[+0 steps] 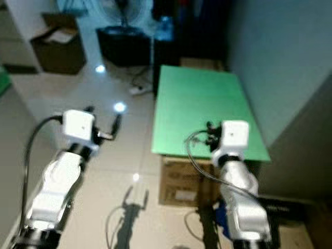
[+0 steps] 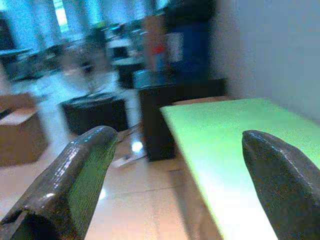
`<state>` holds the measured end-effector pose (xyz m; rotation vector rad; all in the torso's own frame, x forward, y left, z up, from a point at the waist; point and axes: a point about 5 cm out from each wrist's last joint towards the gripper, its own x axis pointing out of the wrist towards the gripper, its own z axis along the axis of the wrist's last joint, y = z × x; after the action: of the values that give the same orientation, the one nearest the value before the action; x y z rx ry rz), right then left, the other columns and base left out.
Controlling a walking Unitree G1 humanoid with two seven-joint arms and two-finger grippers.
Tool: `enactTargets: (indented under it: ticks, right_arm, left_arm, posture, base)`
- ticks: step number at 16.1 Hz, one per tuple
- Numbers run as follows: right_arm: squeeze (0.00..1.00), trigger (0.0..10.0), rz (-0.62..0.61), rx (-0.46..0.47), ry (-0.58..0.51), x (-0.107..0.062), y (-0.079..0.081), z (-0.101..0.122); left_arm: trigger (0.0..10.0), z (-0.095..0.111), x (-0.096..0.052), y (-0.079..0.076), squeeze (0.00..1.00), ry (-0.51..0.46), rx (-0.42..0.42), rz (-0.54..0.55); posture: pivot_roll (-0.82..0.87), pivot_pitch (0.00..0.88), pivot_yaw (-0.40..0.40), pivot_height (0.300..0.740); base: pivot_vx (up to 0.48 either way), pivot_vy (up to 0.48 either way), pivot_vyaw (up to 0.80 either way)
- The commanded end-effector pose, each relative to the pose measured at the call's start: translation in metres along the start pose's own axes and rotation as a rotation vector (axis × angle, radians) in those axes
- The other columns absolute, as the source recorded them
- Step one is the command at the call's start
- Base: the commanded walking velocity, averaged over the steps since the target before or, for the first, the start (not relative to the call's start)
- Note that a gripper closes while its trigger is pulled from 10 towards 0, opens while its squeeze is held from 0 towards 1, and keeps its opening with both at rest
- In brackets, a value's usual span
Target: Hang keys on a hook
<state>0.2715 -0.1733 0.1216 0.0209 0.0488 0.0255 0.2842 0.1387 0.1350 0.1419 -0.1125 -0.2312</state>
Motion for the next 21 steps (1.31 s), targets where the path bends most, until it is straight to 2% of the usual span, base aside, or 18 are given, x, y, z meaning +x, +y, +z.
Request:
enactTargets:
  ticks: [1,3,6,10,12,14,17,21]
  right_arm:
    - [0.00,10.0,0.021,0.012,-0.013,0.000,0.005,0.003]
    - [0.00,10.0,0.008,-0.011,-0.023,0.001,0.005,0.003]
    - [0.00,10.0,0.016,-0.071,-0.006,-0.003,0.005,-0.003]
    - [0.00,10.0,0.026,-0.051,0.007,-0.002,0.005,-0.006]
    - [0.00,10.0,0.008,-0.052,0.022,-0.003,-0.002,-0.010]
    - [0.00,10.0,0.005,-0.061,0.032,-0.005,-0.007,-0.013]
    - [0.00,10.0,0.058,-0.091,0.045,-0.006,0.002,-0.017]
    - [0.00,10.0,0.076,-0.096,0.056,-0.009,0.005,-0.020]
  left_arm:
    - [10.0,0.004,-0.001,0.006,0.00,-0.017,0.022,0.004]
    - [10.0,0.007,-0.002,0.006,0.00,-0.041,0.002,-0.011]
    - [10.0,0.004,-0.005,0.004,0.00,-0.041,-0.016,-0.046]
    - [10.0,-0.003,-0.004,0.007,0.00,-0.017,-0.022,-0.021]
    - [10.0,-0.016,-0.010,0.010,0.00,0.026,-0.034,0.012]
    - [10.0,-0.018,-0.011,0.008,0.00,0.035,-0.037,0.016]
    - [10.0,-0.017,-0.011,0.009,0.00,0.028,-0.037,0.013]
    - [10.0,-0.019,-0.015,0.011,0.00,0.033,-0.033,-0.003]
  posture:
    - [-0.04,0.000,-0.014,0.740]
    - [-0.05,0.000,-0.010,0.740]
    - [-0.05,0.007,-0.001,0.740]
    - [-0.07,0.015,-0.004,0.740]
    - [-0.07,0.018,-0.008,0.740]
    - [-0.08,0.020,-0.010,0.740]
    - [-0.08,0.025,-0.004,0.740]
    - [-0.08,0.026,0.002,0.740]
  base:
    - [0.000,0.000,-0.80]
    - [0.000,0.000,-0.69]
    - [0.100,0.000,0.00]
    - [0.314,0.000,0.00]
    - [0.341,0.000,-0.55]
    - [0.341,0.000,-0.80]
    - [0.342,0.000,0.00]
    - [0.344,0.000,0.00]
